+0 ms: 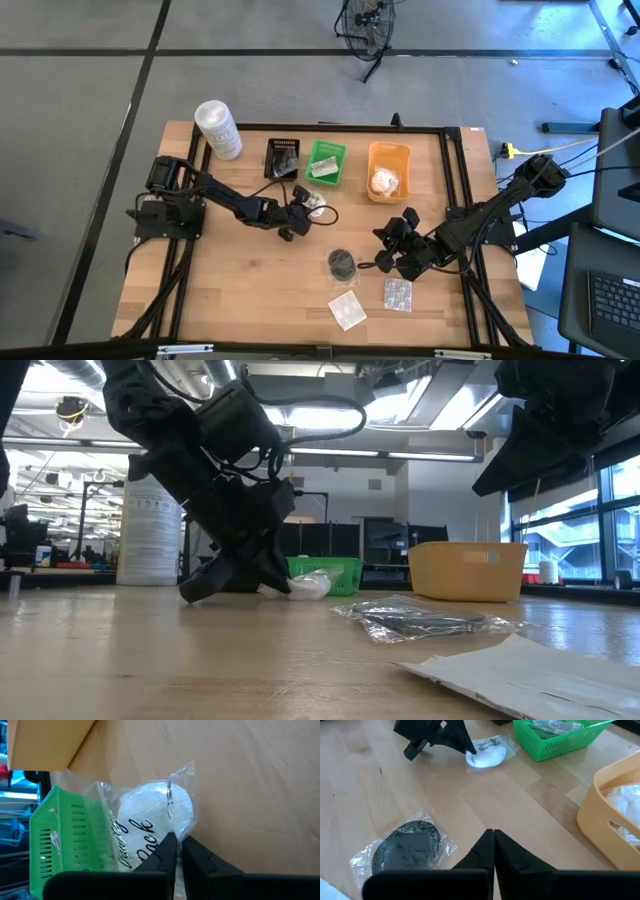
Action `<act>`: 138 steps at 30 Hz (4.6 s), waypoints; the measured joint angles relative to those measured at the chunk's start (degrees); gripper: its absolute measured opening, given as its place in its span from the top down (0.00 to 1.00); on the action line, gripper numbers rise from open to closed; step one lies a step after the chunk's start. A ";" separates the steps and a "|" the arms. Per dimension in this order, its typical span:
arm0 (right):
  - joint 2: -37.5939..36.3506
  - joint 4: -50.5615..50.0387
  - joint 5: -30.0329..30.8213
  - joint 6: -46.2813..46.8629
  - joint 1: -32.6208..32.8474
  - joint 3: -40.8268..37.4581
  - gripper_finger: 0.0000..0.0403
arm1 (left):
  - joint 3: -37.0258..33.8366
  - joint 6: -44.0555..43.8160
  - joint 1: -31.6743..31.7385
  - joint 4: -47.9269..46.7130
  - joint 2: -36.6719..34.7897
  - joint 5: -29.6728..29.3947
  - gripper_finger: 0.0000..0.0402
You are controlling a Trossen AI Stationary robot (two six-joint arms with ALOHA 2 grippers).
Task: Pick & Place Travel size toiletries
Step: Put the white cotton pack into the yellow bin
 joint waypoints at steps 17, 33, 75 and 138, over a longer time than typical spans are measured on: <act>0.00 3.37 -0.34 8.39 -1.46 0.00 0.82 | -0.15 5.00 -11.20 2.48 0.18 -10.33 0.99; -0.02 16.89 -10.62 7.41 -10.57 0.00 0.42 | -0.17 18.82 -20.96 17.41 0.17 -15.58 0.99; 7.98 35.48 -26.89 -3.33 -16.31 -0.02 0.96 | -0.07 34.47 -20.88 27.17 0.00 -15.67 0.95; -18.38 -9.81 -7.11 -7.45 -36.15 0.00 0.99 | -0.04 -18.27 -12.04 3.61 -12.90 8.17 0.80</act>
